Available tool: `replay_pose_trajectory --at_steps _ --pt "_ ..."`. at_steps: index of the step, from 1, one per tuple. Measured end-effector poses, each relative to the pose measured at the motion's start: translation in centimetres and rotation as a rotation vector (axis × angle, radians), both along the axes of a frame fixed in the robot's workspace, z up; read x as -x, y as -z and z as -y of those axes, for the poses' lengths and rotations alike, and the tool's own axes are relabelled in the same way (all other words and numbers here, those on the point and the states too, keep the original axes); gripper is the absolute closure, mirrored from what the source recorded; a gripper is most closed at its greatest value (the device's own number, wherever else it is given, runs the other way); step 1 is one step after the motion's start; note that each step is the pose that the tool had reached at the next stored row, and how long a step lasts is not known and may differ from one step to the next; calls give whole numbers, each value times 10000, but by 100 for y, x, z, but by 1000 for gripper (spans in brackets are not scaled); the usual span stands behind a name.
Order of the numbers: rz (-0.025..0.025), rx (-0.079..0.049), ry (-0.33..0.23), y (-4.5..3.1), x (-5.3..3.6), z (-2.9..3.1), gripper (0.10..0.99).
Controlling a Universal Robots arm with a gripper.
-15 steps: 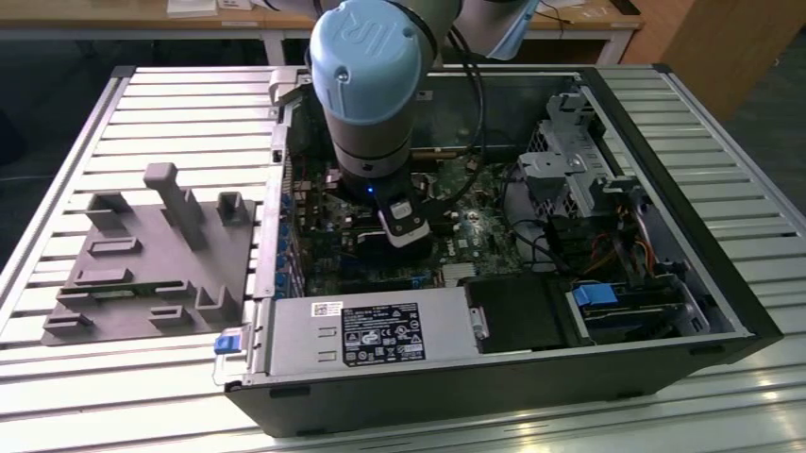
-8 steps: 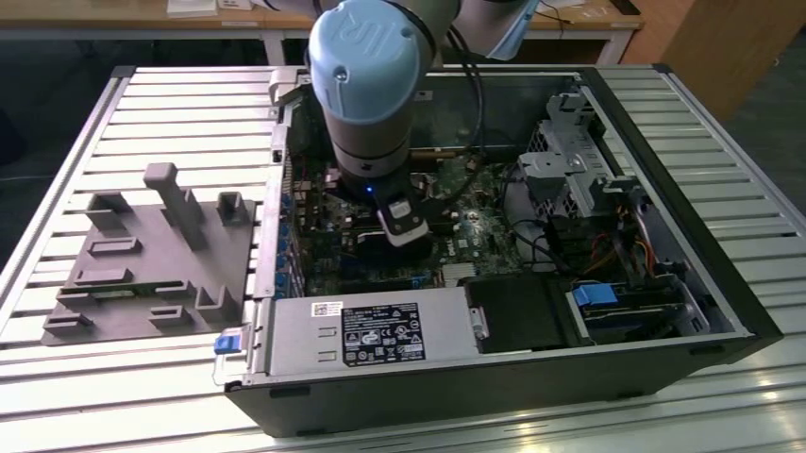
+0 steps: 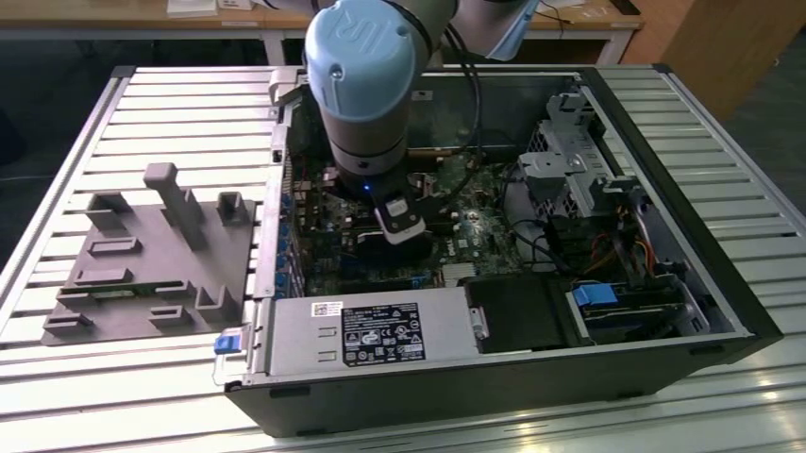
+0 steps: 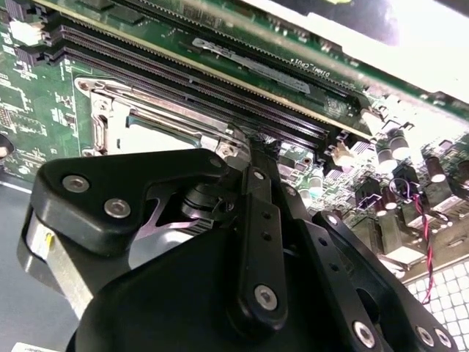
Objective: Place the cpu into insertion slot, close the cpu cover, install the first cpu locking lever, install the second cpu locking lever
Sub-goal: 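Install the second cpu locking lever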
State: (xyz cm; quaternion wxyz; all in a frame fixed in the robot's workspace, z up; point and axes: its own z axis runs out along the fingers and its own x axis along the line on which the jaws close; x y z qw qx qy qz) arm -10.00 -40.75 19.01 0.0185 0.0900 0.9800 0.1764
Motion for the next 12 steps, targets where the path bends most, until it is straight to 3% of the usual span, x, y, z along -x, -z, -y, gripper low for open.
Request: replay_pose_trajectory --at_steps 12 --pt "0 0 0 34 -2 -9 984"
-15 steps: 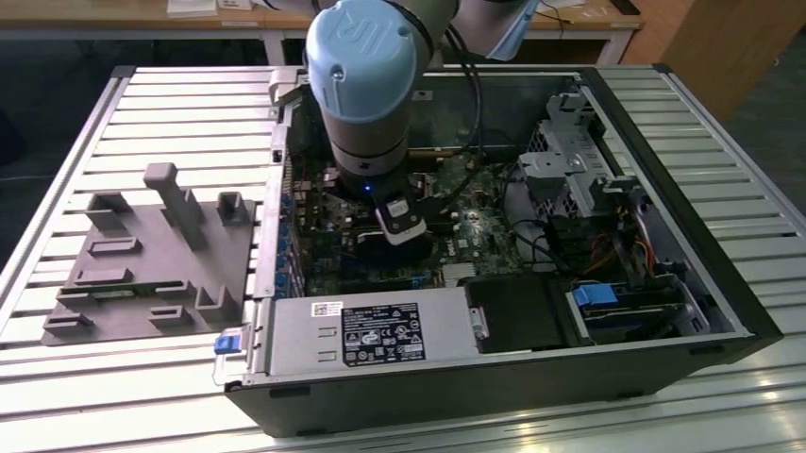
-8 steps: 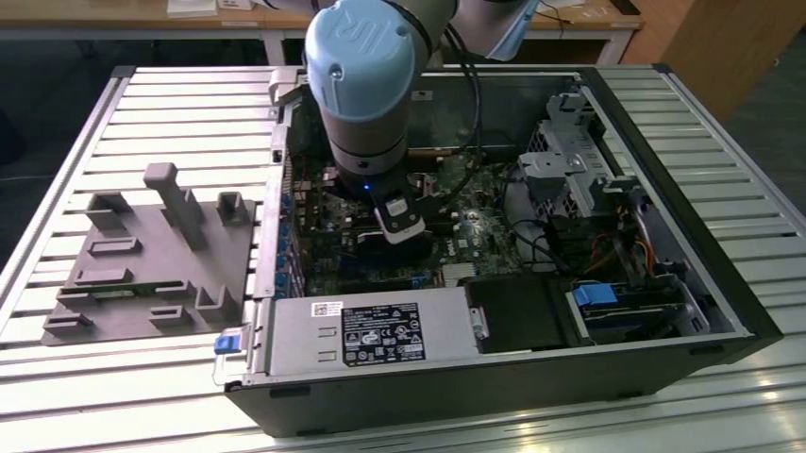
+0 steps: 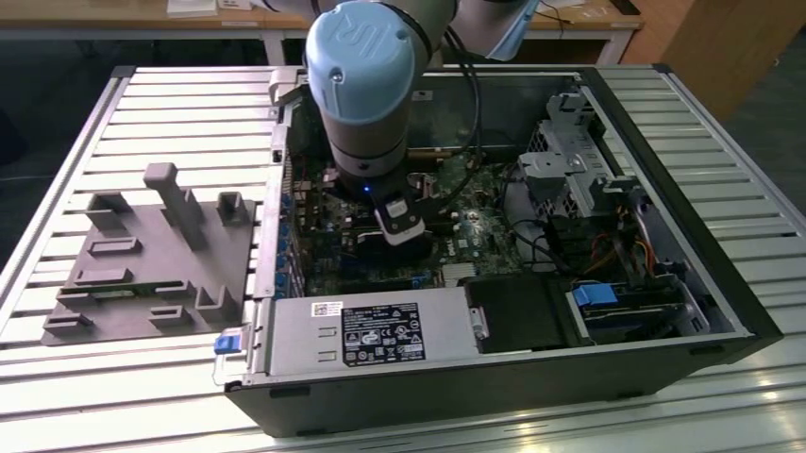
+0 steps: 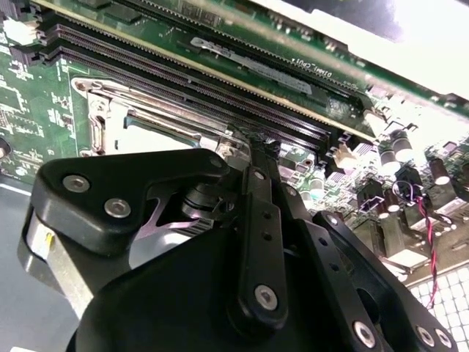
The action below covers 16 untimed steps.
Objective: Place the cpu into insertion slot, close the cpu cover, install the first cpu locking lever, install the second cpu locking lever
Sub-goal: 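Install the second cpu locking lever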
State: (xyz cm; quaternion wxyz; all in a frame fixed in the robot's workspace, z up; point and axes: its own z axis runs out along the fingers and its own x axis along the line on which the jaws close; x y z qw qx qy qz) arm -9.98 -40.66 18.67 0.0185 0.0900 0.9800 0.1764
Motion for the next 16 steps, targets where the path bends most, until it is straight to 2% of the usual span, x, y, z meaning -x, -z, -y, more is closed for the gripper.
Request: replay_pose_trajectory --at_steps 8,16 --pt "2 -4 1 -2 0 -1 984" --pt "0 -1 0 -132 0 0 984"
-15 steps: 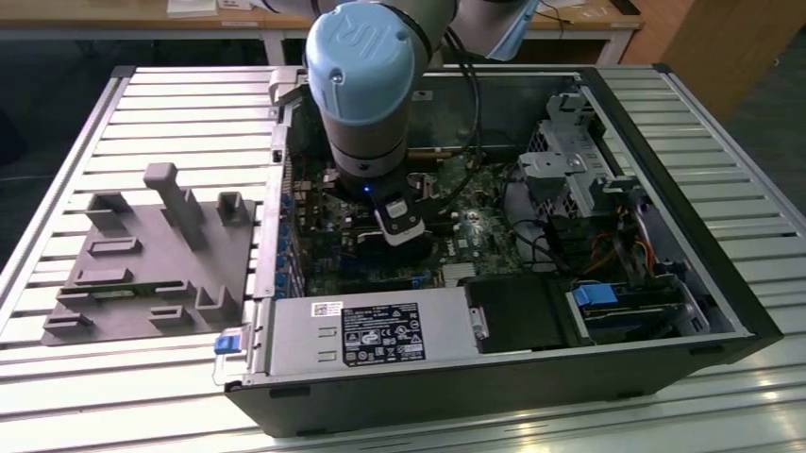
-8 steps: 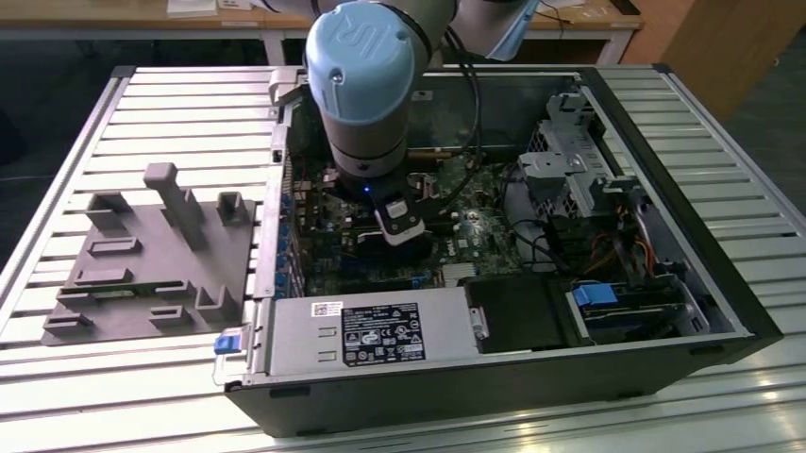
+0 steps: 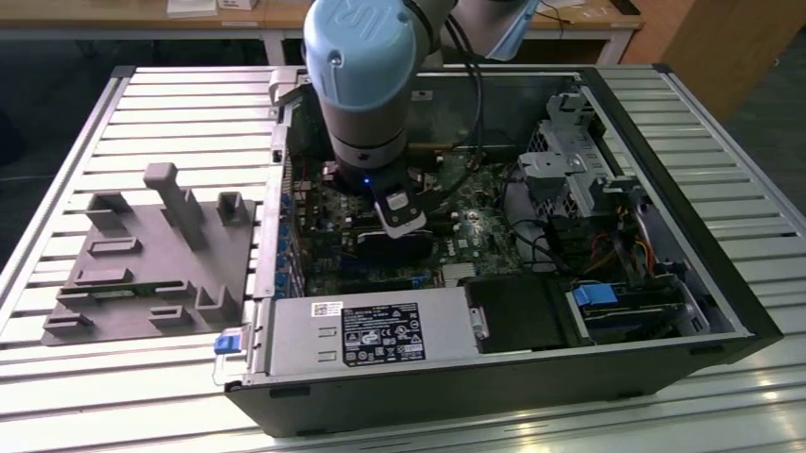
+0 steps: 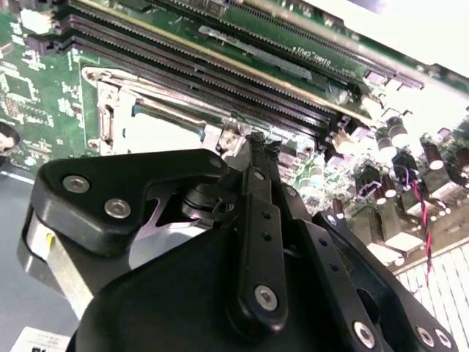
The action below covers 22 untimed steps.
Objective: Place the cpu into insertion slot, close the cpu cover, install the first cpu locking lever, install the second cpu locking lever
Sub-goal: 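Install the second cpu locking lever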
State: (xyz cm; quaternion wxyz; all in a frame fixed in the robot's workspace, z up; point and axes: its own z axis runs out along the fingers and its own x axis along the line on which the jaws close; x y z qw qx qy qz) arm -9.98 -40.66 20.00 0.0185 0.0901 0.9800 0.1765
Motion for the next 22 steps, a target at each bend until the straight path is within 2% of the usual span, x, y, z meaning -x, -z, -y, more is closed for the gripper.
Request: replay_pose_trajectory --at_steps 5,15,22 --pt "-1 1 0 -14 -28 0 984" --pt "-34 0 10 -14 -281 0 984" --pt "-45 10 10 -14 -382 -11 984"
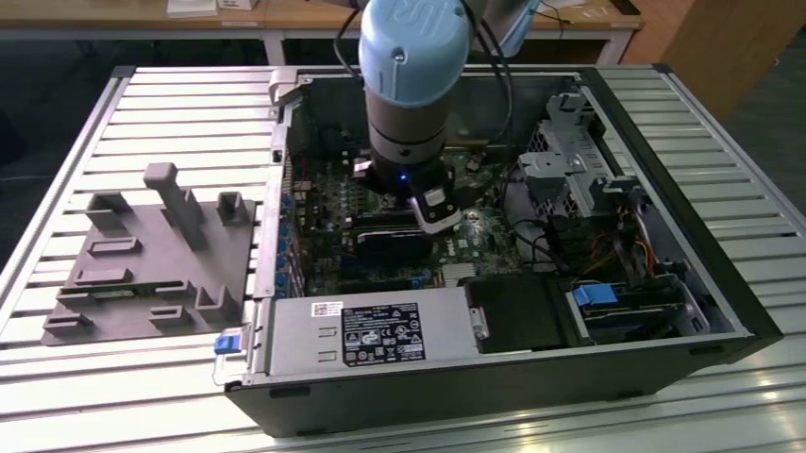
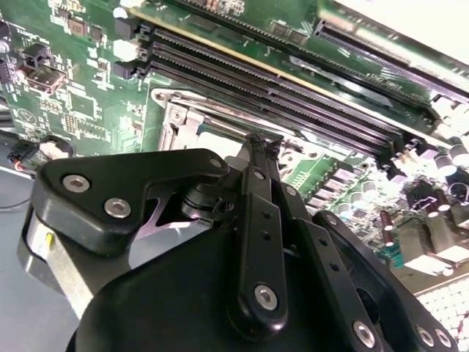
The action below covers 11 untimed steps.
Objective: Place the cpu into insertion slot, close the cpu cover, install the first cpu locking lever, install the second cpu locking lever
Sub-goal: 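Install the second cpu locking lever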
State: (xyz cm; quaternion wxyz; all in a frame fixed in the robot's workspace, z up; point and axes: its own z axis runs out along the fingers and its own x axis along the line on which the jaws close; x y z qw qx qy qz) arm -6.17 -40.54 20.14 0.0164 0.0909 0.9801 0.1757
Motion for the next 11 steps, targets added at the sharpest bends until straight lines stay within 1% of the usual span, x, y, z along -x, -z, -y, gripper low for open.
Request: replay_pose_trajectory --at_steps 2,3,6,9,10,11 --pt "-1 58 3 0 -8 -27 984" --pt "0 124 3 0 -9 -45 984" --pt "-1 391 4 0 -11 -89 984" --pt "0 712 5 0 -17 -126 984" --pt "-1 788 4 0 -22 -135 984" --pt "0 837 4 0 -31 -142 984"
